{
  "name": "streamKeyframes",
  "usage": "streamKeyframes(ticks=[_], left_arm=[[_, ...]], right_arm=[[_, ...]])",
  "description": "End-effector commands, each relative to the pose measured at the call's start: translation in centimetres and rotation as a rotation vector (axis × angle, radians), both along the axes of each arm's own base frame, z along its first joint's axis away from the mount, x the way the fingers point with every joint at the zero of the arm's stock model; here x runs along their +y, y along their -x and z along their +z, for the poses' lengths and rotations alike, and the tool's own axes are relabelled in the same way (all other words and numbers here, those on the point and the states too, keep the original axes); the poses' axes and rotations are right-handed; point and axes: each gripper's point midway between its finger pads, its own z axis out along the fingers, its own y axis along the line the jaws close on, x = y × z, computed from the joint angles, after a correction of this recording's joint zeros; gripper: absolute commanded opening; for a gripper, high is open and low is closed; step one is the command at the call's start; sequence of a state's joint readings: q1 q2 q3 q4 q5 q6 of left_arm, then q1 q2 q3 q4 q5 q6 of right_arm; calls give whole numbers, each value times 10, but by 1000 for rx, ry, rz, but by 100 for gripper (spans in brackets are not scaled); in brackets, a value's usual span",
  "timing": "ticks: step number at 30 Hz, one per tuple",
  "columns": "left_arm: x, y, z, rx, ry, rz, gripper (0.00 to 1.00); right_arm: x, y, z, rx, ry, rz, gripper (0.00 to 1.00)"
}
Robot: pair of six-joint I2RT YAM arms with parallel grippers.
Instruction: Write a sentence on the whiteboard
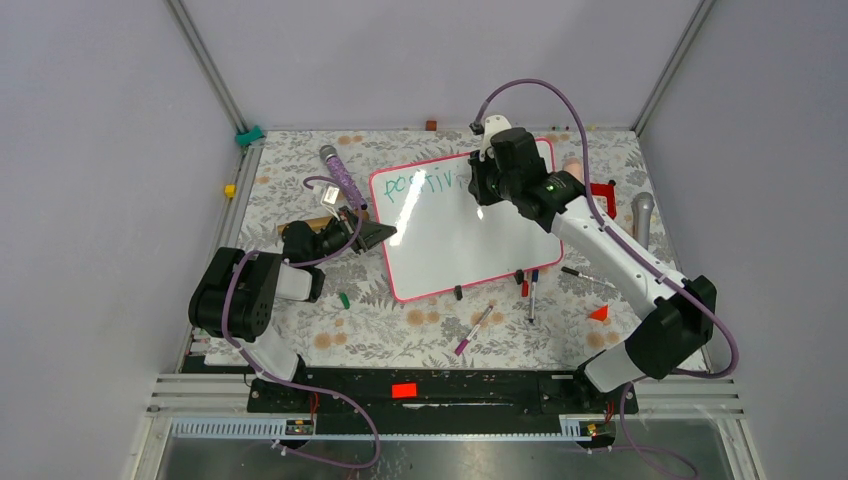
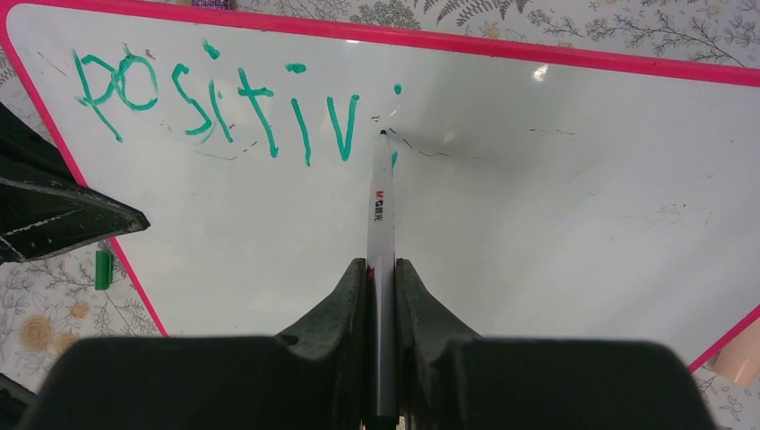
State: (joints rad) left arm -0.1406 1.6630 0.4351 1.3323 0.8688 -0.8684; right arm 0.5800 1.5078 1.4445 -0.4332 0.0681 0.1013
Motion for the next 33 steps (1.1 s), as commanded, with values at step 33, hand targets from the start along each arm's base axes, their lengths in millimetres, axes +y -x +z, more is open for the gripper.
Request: streamKeyframes(ticks=[33], left_arm=[[5,-6,-1,-46,-28,40,0]], right_arm=[[-34,28,49,-158,-121,-30,0]])
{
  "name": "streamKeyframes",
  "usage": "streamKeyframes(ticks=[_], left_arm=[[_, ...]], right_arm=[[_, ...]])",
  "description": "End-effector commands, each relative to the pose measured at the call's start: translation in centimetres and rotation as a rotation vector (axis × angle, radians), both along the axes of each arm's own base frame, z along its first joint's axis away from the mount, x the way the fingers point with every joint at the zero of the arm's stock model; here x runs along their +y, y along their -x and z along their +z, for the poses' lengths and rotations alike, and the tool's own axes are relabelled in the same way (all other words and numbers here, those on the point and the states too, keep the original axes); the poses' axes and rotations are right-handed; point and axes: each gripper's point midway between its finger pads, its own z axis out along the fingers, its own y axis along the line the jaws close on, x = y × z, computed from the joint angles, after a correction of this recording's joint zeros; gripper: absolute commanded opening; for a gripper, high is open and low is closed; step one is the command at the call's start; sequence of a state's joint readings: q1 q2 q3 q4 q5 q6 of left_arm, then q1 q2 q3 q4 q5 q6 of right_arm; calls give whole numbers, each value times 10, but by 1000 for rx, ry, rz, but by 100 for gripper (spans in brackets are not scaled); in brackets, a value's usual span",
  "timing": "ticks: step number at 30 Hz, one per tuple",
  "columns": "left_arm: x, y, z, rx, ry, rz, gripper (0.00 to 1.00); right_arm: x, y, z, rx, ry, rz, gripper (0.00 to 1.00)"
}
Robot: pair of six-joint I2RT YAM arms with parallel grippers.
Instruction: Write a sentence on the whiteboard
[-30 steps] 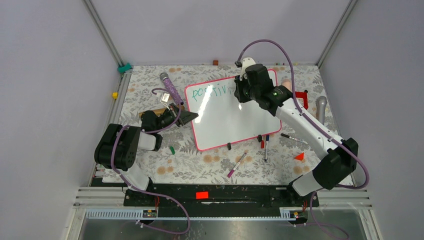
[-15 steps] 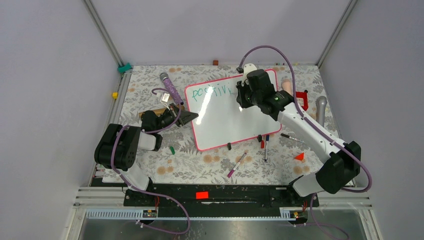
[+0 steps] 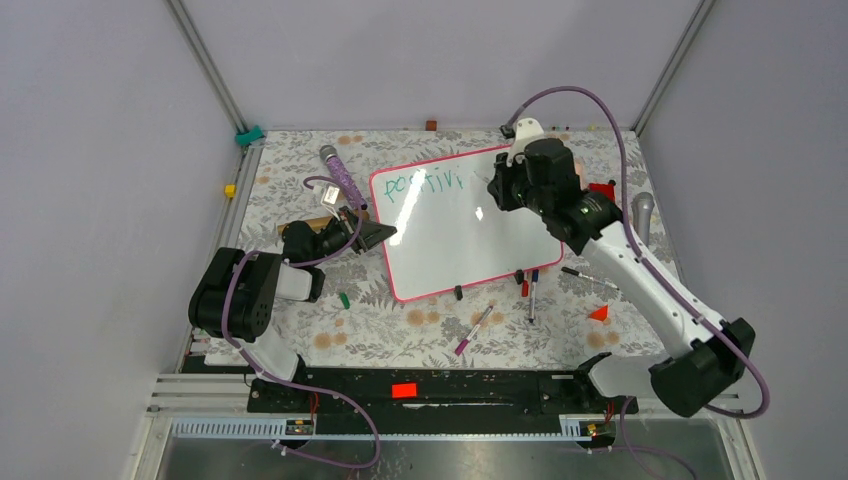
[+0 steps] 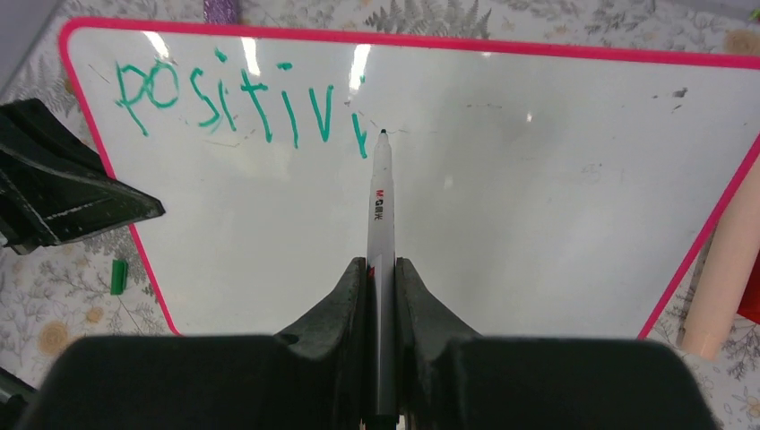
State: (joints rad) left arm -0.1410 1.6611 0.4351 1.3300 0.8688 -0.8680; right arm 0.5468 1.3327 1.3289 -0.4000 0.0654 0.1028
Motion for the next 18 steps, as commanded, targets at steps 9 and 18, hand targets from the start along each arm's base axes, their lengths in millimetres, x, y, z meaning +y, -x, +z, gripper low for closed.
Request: streamKeyframes(ticks=[9,18], left_arm=[[3,-5,4,-71,-10,11,0],[-1,-4,8,-51,22,-48,0]], right_arm=[[-19,43,33,-137,-129,22,0],[-22,59,35,-91,-204,-5,0]])
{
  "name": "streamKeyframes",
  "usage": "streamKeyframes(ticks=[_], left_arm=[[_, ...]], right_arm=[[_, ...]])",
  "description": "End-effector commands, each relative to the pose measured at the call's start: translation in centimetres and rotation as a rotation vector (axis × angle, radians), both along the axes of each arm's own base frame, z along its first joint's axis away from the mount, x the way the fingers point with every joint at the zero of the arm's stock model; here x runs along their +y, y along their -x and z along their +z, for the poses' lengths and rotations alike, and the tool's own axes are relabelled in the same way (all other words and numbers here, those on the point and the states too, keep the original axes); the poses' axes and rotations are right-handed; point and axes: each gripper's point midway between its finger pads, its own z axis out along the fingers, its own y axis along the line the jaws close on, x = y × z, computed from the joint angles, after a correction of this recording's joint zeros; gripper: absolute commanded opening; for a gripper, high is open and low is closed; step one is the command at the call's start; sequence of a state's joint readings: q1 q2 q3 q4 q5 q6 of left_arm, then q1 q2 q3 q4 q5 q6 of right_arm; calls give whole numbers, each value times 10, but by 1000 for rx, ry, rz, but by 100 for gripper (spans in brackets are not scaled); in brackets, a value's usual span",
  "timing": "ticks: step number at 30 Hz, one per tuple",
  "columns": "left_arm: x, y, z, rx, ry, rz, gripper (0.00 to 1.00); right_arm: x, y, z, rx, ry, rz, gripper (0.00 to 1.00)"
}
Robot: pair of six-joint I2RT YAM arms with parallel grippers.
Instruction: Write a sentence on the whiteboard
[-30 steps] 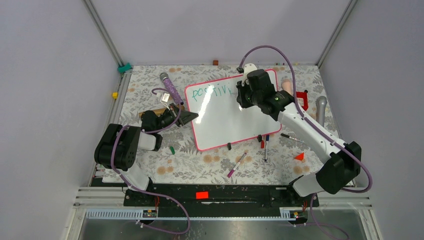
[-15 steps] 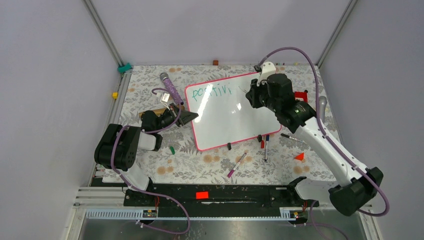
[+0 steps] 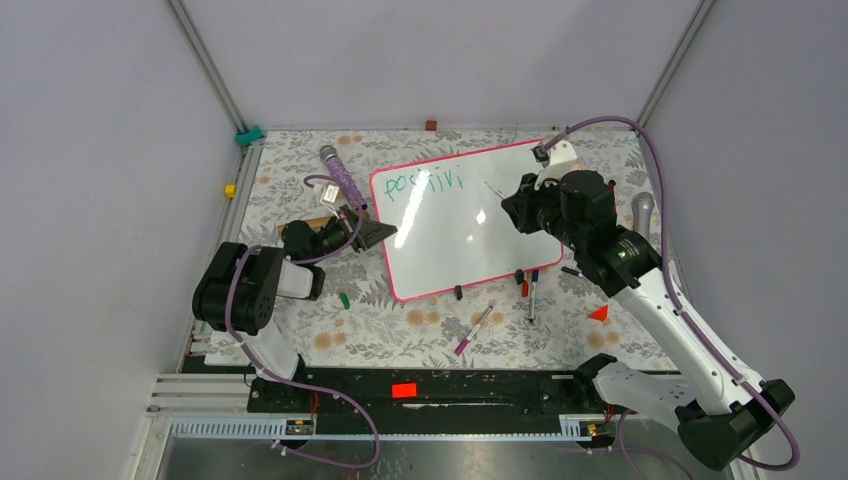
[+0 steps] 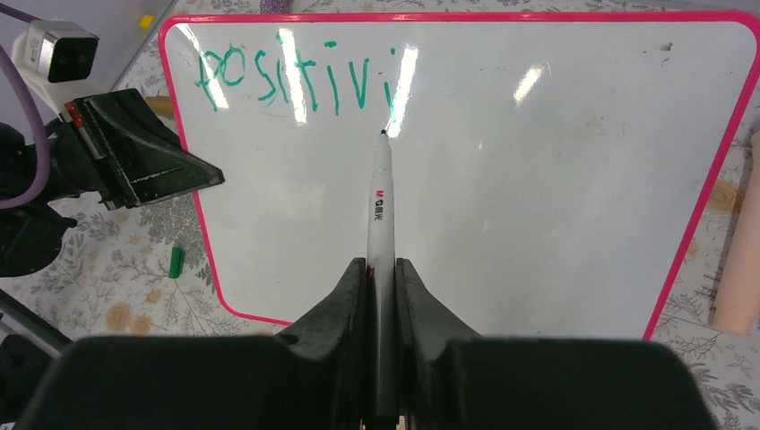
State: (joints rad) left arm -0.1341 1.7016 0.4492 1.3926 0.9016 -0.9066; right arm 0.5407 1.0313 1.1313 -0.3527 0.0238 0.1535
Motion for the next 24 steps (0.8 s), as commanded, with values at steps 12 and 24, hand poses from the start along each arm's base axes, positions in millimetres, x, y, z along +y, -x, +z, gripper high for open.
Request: streamKeyframes(ticks=[12,24], left_arm=[[-5,-5,-1,-22,9,-18,0],[-5,-4,-1,-81,-39,32,0]], right_arm=[[1,-21,29,13,-159,-148,0],[8,-73,78,-138,-9,-144,0]])
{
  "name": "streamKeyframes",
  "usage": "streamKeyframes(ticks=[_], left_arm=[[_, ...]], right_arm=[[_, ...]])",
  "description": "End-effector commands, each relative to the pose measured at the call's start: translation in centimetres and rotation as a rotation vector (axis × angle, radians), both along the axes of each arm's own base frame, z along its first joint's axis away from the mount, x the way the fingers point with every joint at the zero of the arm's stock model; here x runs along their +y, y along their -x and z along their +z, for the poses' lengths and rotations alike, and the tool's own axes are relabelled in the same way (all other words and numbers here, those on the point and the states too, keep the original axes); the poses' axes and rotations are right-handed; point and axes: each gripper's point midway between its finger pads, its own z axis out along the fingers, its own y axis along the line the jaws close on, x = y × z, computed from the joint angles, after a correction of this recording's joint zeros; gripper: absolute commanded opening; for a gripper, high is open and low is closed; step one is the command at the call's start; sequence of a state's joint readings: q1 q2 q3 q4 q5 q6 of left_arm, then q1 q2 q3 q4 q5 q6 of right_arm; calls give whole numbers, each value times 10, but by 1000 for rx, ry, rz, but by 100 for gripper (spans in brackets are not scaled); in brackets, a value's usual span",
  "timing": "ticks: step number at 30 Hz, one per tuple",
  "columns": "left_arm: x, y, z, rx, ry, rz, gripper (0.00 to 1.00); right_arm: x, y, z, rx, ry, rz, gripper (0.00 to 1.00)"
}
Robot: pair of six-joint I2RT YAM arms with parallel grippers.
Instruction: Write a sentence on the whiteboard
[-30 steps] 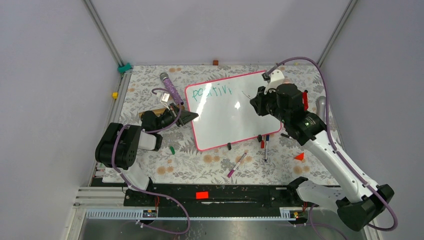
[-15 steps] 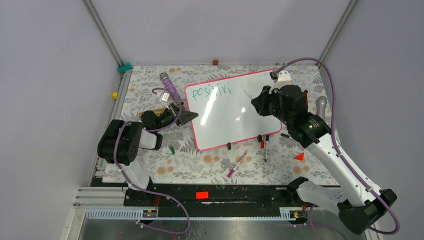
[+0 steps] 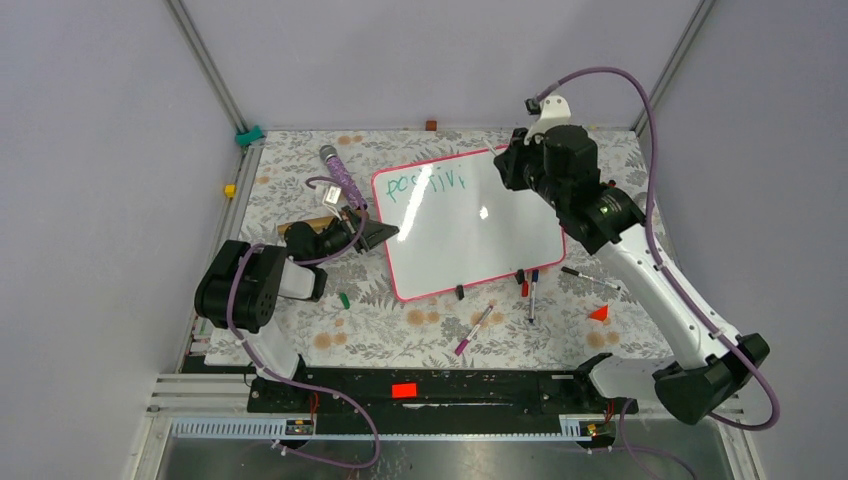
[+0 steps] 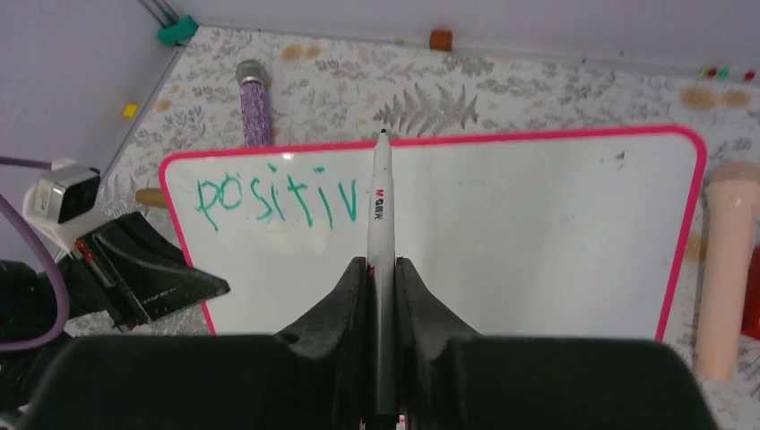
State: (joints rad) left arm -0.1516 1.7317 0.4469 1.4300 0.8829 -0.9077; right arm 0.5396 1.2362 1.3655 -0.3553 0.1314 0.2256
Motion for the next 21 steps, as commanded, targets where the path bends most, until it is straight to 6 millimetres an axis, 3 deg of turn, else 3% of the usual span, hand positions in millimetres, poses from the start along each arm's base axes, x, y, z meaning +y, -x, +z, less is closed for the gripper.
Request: streamKeyframes(ticks=[1,5,8,10,13,19,21], left_arm=[[0,-3,4,-85,-47,32,0],[1,-3,2,-108,-88,49,0],[0,-5,-1,-113,-120,59,0],[-1,-5,-2,-117,-136,62,0],[-4,-7,-4,-107,-156,61,0],[-7,-12,-11,-66,-177,67,0],[-8,-15,-12,-51,-169,63,0]], right_arm=[[0,-28,45,-135,40,-11,0],[16,-54,53,-155,44,13,0],[27,-63,52,-155,49,49,0],[28,-58,50,-131,48,62,0],[26,-37,39,-77,29,98,0],[-1,-13,32,-85,24,23,0],[-5,-9,17,-63,36,16,0]])
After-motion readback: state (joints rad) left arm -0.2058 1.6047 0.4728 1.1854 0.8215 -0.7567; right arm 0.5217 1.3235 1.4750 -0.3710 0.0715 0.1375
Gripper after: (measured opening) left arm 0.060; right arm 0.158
